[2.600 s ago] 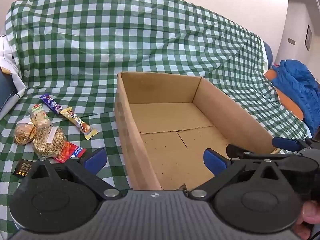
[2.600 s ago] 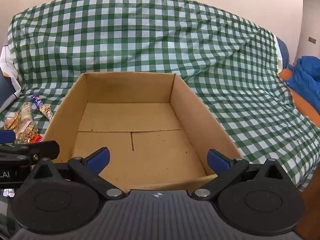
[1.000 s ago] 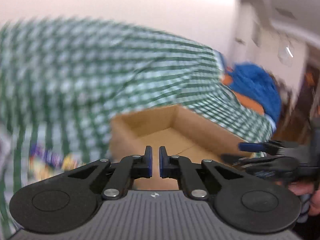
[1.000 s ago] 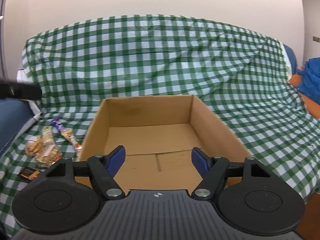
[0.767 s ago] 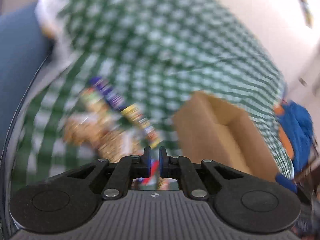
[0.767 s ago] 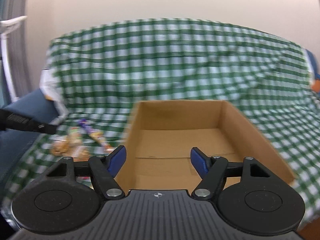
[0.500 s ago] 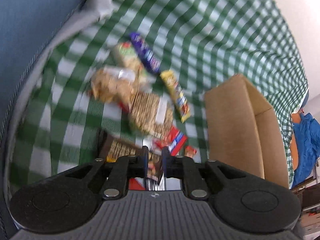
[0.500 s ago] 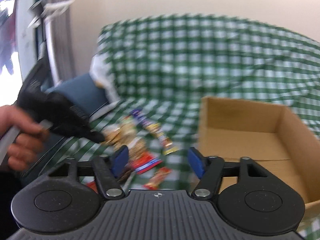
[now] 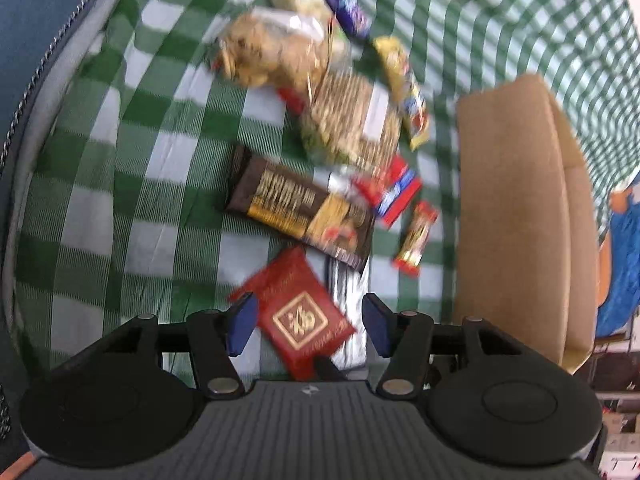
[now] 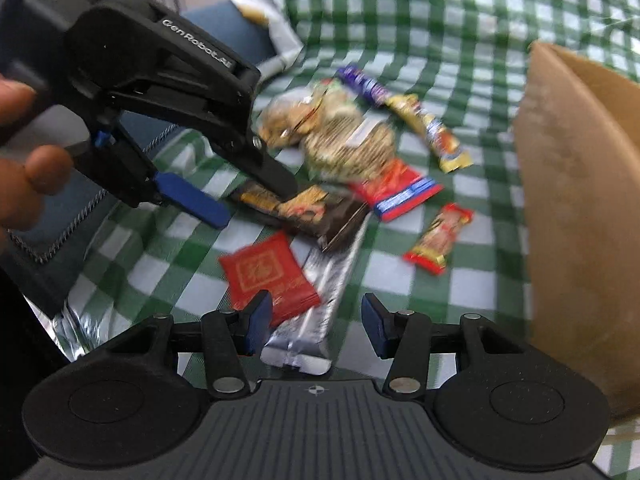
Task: Organize snacks
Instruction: 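Move both tools from the box toward the snack pile, then grasp the silver-wrapped bar with the right tool while the left tool approaches the red packet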
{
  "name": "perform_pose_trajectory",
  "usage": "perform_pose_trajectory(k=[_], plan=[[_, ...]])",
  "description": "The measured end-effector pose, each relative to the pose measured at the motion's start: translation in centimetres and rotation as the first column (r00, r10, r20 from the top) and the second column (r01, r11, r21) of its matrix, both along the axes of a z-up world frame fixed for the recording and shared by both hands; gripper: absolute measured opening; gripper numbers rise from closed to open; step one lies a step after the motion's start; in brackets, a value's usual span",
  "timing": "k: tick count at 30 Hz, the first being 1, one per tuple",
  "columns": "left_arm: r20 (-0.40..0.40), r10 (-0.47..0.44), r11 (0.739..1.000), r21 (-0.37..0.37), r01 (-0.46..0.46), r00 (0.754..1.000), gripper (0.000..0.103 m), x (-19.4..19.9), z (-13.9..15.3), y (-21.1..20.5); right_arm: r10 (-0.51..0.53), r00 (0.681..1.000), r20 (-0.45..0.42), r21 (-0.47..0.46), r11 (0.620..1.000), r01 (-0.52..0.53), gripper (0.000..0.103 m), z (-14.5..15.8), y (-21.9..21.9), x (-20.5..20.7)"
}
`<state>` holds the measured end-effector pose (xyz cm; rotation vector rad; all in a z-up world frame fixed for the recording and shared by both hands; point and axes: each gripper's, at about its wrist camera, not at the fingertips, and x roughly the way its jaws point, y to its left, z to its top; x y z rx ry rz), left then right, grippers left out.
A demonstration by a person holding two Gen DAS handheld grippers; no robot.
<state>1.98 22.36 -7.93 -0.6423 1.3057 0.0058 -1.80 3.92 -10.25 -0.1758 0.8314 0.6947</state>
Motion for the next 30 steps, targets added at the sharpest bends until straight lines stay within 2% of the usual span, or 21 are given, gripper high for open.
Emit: perform_pose_trajectory(k=[3,5,8,11,15,18,20,22,24,29,30], plan=[[-0.015,-0.04,0.999,-0.031,0.04,0.999,0.061,-0.1,-0.5,-0.7,0.026,1.0,0.003,-0.03,0.999,-0.026,0.052,-0.7,0.5,-0.4],[-0.036,-0.054,0.999,-0.002,0.054,0.998,0.061,0.0,-0.7,-1.2,0.035,0.999,0.003,-0.034,0.999,-0.035,0.052,-0.7,0.7,-0.9],[-0.04,-0.028,0.999,0.019,0.028,0.999,0.062,0.2,-0.8,-1.3,0.053,0.999,0.006,-0.029,0.998,-0.053,0.047,-0.5,0.6,-1.2],[-0.03,0.006,0.995,0.099,-0.003,1.0,0.062,0.4,-0.7,-1.4,0.065,0.998,0.016,-0.035,0.997,-0.064,0.041,-0.4,0.4,-1.6],[-0.029,-0.005,0.985,0.17,0.01,1.0,0.063,0.8,-0.8,-1.5,0.05,0.997,0.058,-0.086,0.995,-0.045,0.034,-0.3,-0.5,-1.6],[-0.027,-0.026,0.98,0.196,0.031,0.999,0.071,1.0,-1.0,-1.9,0.022,0.997,0.08,-0.135,0.991,-0.011,0.033,-0.2,-1.4,-1.6],[-0.029,-0.053,0.972,0.229,0.058,0.998,0.084,1.2,-1.2,-2.4,0.008,0.997,0.076,-0.156,0.988,0.003,0.033,-0.2,-2.1,-1.5],[-0.036,-0.098,0.959,0.263,0.104,0.995,0.086,1.7,-1.6,-3.7,-0.004,0.998,0.068,-0.165,0.986,0.015,0.033,-0.2,-2.7,-1.3],[-0.057,-0.155,0.939,0.302,0.165,0.986,0.088,1.9,-1.9,-4.6,-0.016,0.999,0.044,-0.129,0.991,0.021,0.034,-0.2,-3.1,-0.9],[-0.105,-0.269,0.858,0.426,0.288,0.957,0.089,1.9,-3.0,-6.8,-0.037,0.999,0.015,-0.072,0.997,0.038,0.039,-0.4,-2.9,0.3],[-0.111,-0.275,0.849,0.437,0.295,0.955,0.089,1.9,-3.2,-6.9,-0.04,0.999,0.013,-0.071,0.997,0.041,0.039,-0.6,-2.7,0.4]])
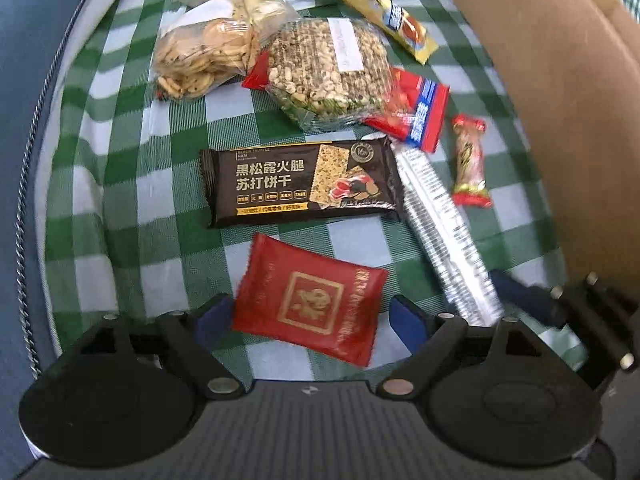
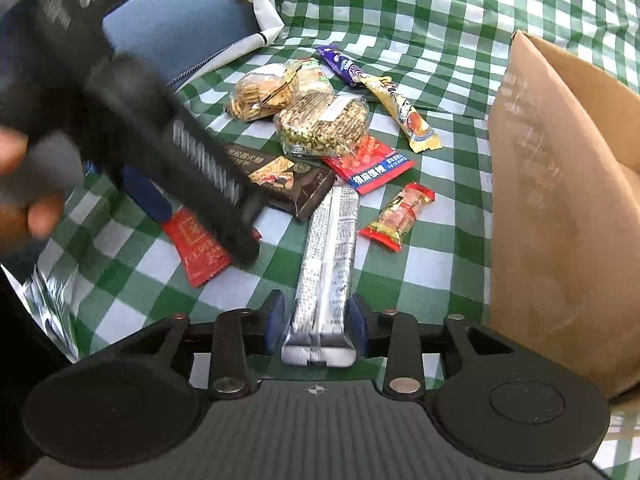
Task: Organize snacks
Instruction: 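Grasp the silver-wrapped bar with the right tool while the left tool approaches the red packet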
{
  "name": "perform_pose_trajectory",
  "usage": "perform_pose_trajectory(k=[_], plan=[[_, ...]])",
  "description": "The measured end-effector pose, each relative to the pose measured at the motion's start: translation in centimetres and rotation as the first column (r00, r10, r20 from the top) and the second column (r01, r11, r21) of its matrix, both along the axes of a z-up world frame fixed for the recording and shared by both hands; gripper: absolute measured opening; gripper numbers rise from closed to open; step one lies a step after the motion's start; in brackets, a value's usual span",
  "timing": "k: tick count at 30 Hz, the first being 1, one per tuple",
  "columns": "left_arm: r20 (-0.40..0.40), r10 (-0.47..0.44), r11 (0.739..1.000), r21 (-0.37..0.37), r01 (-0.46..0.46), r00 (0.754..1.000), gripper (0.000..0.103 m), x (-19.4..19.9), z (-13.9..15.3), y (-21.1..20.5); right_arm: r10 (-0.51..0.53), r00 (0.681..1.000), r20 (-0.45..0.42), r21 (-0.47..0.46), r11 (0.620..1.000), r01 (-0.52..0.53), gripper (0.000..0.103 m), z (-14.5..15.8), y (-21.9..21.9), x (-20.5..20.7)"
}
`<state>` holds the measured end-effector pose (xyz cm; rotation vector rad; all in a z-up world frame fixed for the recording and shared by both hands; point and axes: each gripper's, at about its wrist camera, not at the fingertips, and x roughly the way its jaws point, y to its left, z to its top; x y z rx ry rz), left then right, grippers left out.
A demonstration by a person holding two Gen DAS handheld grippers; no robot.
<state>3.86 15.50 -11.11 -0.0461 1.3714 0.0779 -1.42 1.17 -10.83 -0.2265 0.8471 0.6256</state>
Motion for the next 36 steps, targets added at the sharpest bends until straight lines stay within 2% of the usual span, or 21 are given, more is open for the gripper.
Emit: perform_pose_trajectory(k=[6,7,8,9,10,12,15,16,18,19,20,25,30,33,36], plan=[[0.019,-0.002,1.0,-0.006,0.002,1.0,0.075,0.1,0.2,0.2,-0.002,1.0,-0.002,-0.026,1.0,0.002,0.041,-0.6,1.0,0.4],[0.029,0.002,1.0,-0.011,-0.001,1.0,0.064,0.1,0.4,0.3,0.0,1.0,0.0,-0.029,1.0,0.0,0.041,-0.6,1.1,0.3],[0.038,0.01,1.0,-0.015,-0.01,0.999,0.059,0.0,0.6,0.6,0.004,1.0,0.004,-0.035,0.999,-0.004,0.041,-0.6,1.1,0.3],[0.044,0.024,0.999,-0.03,-0.023,0.999,0.056,-0.2,0.9,1.0,0.006,1.0,0.012,-0.043,0.999,-0.006,0.036,-0.5,1.1,0.2],[0.048,0.04,0.998,-0.051,-0.038,0.998,0.049,0.0,1.0,1.0,0.007,1.0,0.018,-0.049,0.999,-0.006,0.033,-0.4,1.2,0.1],[0.057,0.068,0.995,-0.08,-0.063,0.996,0.043,-0.2,1.4,1.7,-0.001,0.999,0.041,-0.067,0.998,0.004,0.03,-0.1,0.9,-0.2],[0.051,0.093,0.992,-0.094,-0.088,0.994,0.045,-0.3,1.5,2.1,-0.007,0.997,0.078,-0.104,0.994,0.015,0.029,0.5,0.4,-0.9],[0.048,0.099,0.992,-0.087,-0.094,0.994,0.049,-0.3,1.5,2.0,-0.005,0.996,0.084,-0.118,0.993,0.015,0.029,0.5,0.3,-1.1],[0.054,0.097,0.991,-0.096,-0.092,0.994,0.065,-0.3,1.6,1.9,0.003,0.997,0.081,-0.149,0.989,0.009,0.029,0.4,0.0,-1.4],[0.062,0.088,0.992,-0.102,-0.081,0.994,0.081,-0.3,1.6,1.7,0.005,0.998,0.069,-0.158,0.987,0.006,0.03,0.3,-0.1,-1.4],[0.072,0.069,0.993,-0.1,-0.062,0.995,0.088,-0.3,1.7,1.3,0.006,0.998,0.055,-0.157,0.988,0.003,0.03,0.2,-0.2,-1.3],[0.051,-0.011,0.999,-0.037,0.013,0.999,0.088,0.3,0.3,-0.8,-0.01,1.0,0.02,-0.102,0.995,0.012,0.032,0.3,-0.6,-0.8],[0.059,-0.082,0.996,0.034,0.08,0.995,0.085,0.6,-0.2,-2.2,-0.022,1.0,0.017,-0.106,0.994,0.024,0.033,-0.2,-0.1,-0.4],[0.075,-0.145,0.988,0.07,0.14,0.987,0.078,0.4,-0.1,-3.1,-0.006,0.999,0.035,-0.123,0.992,0.011,0.033,-0.3,0.2,-0.5],[0.088,-0.157,0.987,0.052,0.153,0.984,0.067,0.3,0.1,-3.1,0.014,0.999,0.053,-0.139,0.99,-0.007,0.031,-0.3,0.4,-0.8]])
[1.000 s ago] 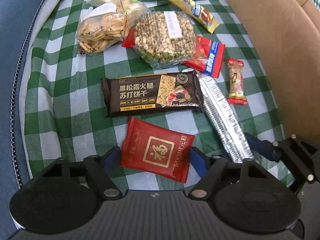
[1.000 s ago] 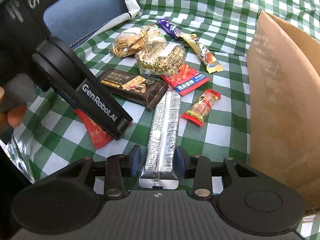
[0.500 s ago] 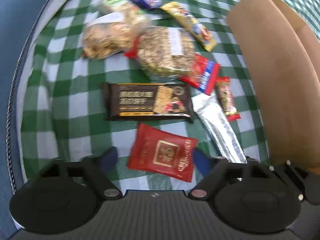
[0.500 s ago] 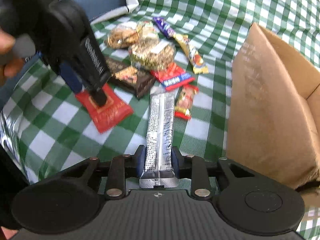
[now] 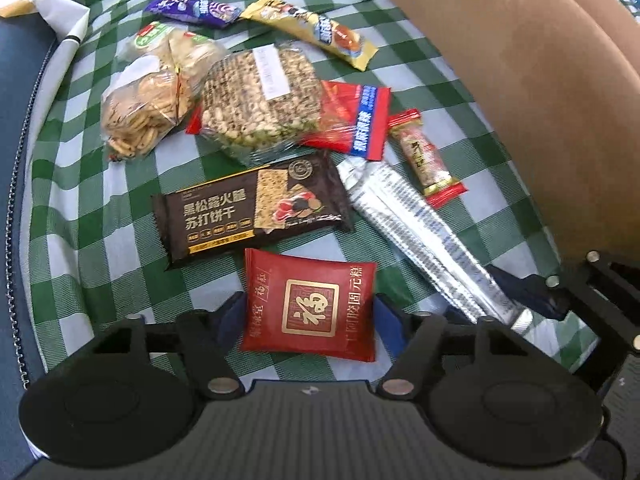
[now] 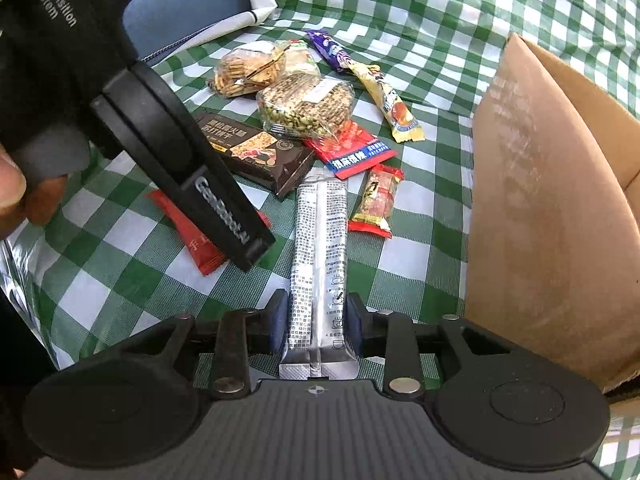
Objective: Organize snacks
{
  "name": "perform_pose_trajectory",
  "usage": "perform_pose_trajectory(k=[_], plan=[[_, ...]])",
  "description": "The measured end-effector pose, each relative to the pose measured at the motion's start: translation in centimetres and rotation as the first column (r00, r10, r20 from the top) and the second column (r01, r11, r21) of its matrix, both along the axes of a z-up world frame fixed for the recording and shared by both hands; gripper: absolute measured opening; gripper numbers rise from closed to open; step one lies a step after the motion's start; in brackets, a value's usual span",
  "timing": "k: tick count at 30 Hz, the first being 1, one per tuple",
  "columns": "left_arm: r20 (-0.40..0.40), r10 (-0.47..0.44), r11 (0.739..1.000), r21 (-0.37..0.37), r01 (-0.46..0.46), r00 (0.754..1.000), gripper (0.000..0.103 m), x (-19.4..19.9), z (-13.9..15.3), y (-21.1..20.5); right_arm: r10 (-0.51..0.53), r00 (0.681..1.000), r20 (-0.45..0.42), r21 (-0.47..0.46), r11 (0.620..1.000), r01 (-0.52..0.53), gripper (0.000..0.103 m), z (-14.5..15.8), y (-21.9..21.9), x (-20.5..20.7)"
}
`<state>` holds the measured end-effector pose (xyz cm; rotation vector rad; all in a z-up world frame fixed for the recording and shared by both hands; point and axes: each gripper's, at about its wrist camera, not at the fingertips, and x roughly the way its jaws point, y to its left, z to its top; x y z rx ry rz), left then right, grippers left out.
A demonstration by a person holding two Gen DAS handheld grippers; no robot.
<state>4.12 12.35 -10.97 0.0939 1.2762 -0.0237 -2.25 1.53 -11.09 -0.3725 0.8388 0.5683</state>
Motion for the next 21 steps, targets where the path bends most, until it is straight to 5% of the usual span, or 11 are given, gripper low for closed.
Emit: perform_pose_trajectory(k=[4,21], plan=[[0.018,0.01,1.0,-0.009,-0.01,1.0,0.059,-0.2,0.7,0.3,0.015,0.999,0.03,-0.018,1.0,-0.014,0.028,0.2,0.0,-0.4],[0.163,0.154,0.98,-0.15,-0.13,0.975,0.06,-1.5,6.5,1.4,0.01,0.975,0.221,0.009,1.0,-0.012,0.027,6.1,-2.8,-3.1]])
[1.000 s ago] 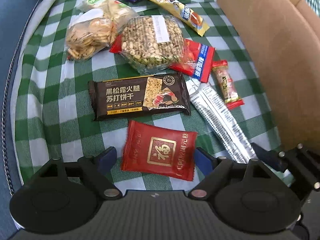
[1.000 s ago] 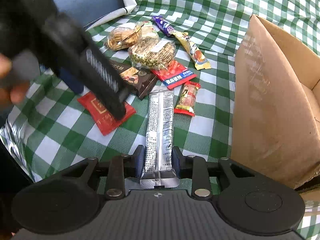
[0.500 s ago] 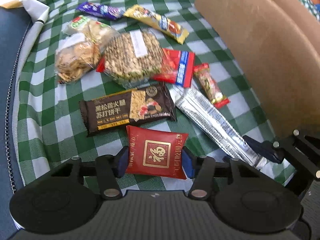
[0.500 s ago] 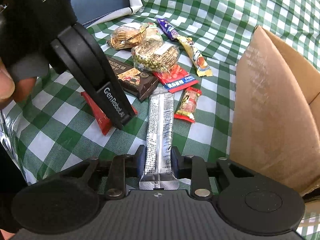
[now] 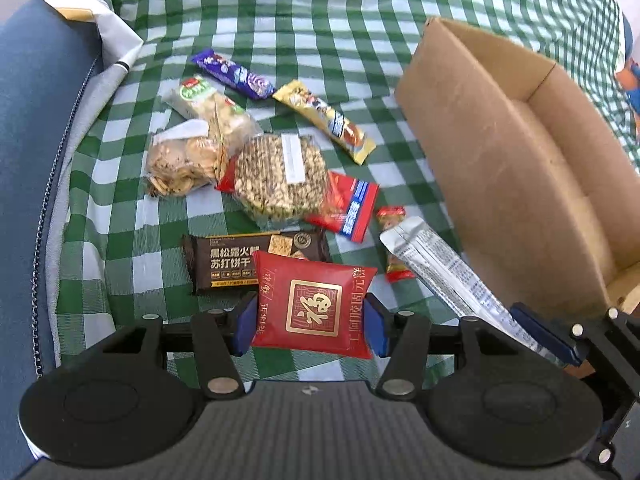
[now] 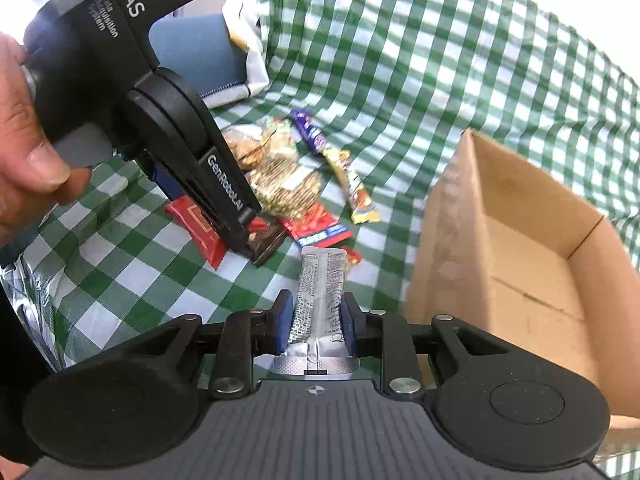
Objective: Organize snacks
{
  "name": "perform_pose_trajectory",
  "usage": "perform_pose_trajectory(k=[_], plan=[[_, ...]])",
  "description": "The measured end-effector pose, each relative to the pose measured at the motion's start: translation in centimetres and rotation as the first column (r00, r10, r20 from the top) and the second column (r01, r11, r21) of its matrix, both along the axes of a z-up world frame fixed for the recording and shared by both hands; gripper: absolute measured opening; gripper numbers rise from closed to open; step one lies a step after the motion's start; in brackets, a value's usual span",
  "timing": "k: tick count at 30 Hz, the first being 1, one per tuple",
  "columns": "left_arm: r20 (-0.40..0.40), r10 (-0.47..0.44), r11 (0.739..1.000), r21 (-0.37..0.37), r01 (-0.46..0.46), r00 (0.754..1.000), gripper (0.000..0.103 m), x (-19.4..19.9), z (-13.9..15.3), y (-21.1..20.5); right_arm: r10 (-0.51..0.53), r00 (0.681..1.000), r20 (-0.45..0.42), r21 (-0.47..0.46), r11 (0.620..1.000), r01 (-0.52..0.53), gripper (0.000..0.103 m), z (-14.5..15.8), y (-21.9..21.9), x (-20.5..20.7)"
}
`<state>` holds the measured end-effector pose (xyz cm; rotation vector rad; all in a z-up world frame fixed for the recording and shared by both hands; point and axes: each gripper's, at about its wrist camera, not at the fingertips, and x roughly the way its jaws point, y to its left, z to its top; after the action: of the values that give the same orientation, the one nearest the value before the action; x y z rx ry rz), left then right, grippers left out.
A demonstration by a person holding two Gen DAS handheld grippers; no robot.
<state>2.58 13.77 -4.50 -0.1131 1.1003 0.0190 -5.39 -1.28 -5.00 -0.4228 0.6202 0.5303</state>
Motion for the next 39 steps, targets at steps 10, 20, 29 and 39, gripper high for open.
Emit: perform_pose_trajectory(k=[10,20,29,39], plan=[[0.129,0.065,0.997,-0.042,-0.06,0.989,0.06,-0.4,2.7,-0.5,-0.031,0.993,0.11,0.049,0.998,0.026,0.026,2.9,-2.1,-0.8],[0.28,0.175,0.972,-0.205,-0.119,0.944,0.06,-0.1,5.5,-1.3,-0.144,0.94,0.309,0.166,0.982,0.096,0.026,10.3,-7.0,0.6],[0.452,0.073,0.978,-0.205,0.024,0.889,0.06,-0.2,7.6,-6.1,-0.358,0.88,0.313,0.216,0.929,0.301,0.026,9.7,-14.7,5.4],[0.616,-0.073,0.964,-0.159,0.215,0.784,0.06,-1.1,7.3,-11.5,-0.428,0.866,0.259,0.215,0.9,0.38,0.026,7.7,-17.3,6.5]])
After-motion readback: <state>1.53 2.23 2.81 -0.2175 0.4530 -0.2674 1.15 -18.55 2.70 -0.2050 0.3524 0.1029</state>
